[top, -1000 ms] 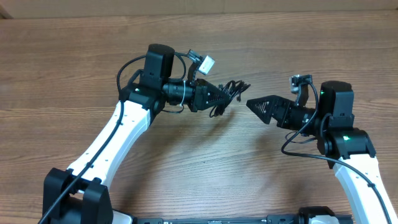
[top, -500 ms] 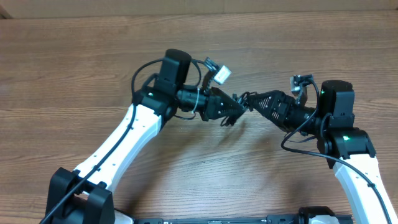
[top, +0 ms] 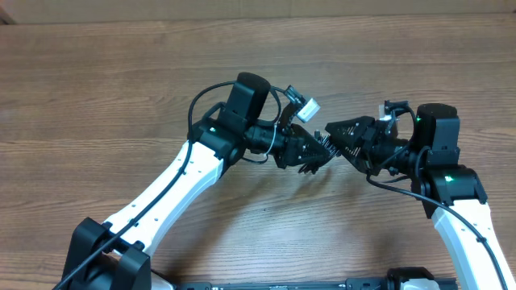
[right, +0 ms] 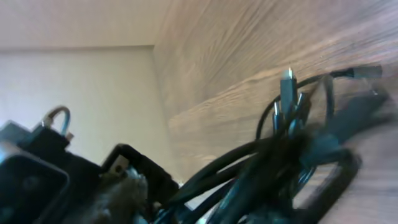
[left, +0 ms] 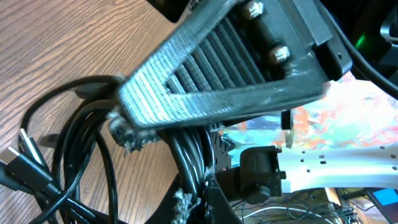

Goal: Untangle cables
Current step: 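Bring the right gripper to the held bundle and grasp a cable strand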

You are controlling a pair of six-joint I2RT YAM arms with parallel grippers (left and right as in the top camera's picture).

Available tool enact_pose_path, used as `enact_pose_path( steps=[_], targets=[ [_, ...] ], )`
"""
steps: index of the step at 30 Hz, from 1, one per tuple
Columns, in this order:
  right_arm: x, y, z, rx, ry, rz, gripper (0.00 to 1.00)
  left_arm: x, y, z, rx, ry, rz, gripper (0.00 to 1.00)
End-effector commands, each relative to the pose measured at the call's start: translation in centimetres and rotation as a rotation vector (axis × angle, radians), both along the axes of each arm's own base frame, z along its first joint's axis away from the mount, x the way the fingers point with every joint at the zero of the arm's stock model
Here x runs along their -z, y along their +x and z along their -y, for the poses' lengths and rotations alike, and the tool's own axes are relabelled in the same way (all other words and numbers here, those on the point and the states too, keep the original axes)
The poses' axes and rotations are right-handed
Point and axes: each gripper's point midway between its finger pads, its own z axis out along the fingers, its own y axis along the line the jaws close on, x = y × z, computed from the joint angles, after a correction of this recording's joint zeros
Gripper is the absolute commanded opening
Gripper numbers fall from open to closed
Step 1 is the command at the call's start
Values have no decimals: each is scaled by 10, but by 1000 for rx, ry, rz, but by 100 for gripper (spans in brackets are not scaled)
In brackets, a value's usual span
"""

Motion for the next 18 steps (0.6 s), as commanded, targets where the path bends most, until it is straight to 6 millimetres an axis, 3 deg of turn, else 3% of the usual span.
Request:
enact_pose_path(
  steps=[1, 7, 9, 10, 14, 18],
  targets=[
    [-13, 3, -2, 2, 16, 18, 38, -16, -4, 4, 24, -31, 61, 4],
    [-13, 3, -2, 2, 15, 18, 10, -15, -4, 4, 23, -30, 61, 5],
    [-13, 3, -2, 2, 15, 18, 6, -11, -1, 3, 2, -6, 56, 12],
    [-13, 3, -2, 2, 15, 18, 4, -4, 3, 1, -28, 30, 50, 19],
    [-13, 3, -2, 5, 12, 18, 4, 27, 15, -14, -130, 192, 59, 34],
    [-11, 5, 1, 23, -2, 19, 4, 47, 21, -27, -178, 305, 91, 42]
  ],
)
